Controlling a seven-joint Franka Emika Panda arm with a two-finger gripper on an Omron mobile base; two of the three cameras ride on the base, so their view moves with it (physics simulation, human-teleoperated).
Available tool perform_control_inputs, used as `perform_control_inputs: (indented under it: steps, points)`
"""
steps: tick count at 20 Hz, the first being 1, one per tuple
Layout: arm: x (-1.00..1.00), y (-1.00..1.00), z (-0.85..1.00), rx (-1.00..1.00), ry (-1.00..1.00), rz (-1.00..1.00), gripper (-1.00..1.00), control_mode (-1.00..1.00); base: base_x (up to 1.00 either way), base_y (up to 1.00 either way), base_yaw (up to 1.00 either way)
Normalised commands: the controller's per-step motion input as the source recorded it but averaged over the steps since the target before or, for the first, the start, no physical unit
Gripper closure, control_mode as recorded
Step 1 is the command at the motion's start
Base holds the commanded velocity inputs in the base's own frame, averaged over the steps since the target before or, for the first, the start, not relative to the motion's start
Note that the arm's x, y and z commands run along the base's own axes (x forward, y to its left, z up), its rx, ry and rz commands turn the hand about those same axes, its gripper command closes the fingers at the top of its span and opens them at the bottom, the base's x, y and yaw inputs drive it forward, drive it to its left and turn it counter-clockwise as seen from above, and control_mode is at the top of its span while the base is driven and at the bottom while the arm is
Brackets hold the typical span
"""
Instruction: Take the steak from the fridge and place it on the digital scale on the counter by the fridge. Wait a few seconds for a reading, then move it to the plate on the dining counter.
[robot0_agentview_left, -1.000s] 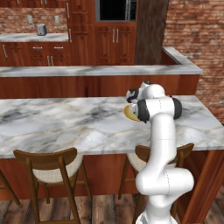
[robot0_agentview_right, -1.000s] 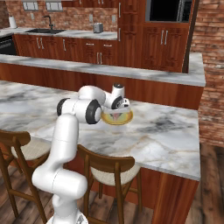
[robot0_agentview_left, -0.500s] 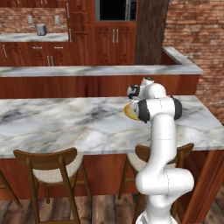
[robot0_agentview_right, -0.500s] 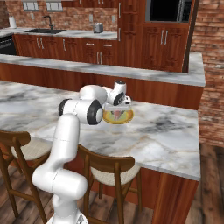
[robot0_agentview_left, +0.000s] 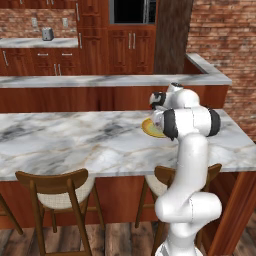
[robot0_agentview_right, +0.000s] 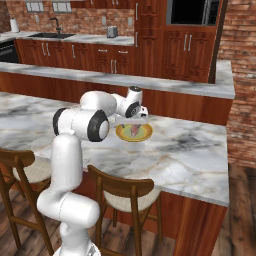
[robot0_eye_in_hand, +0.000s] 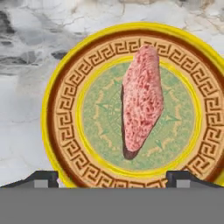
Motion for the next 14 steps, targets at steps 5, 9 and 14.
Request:
perform_control_inputs:
  steps: [5, 9, 14]
  points:
    - [-1.0, 0.5, 0.79, 0.0, -0.19, -0.04, -1.0, -1.0, 0.0, 0.0, 0.0]
    - [-1.0, 0.66, 0.83, -0.01, -0.13, -0.06, -1.0, -1.0, 0.0, 0.0, 0.0]
    - [-1.0, 0.72, 0.81, -0.03, -0.05, -0.1, -1.0, -1.0, 0.0, 0.0, 0.0]
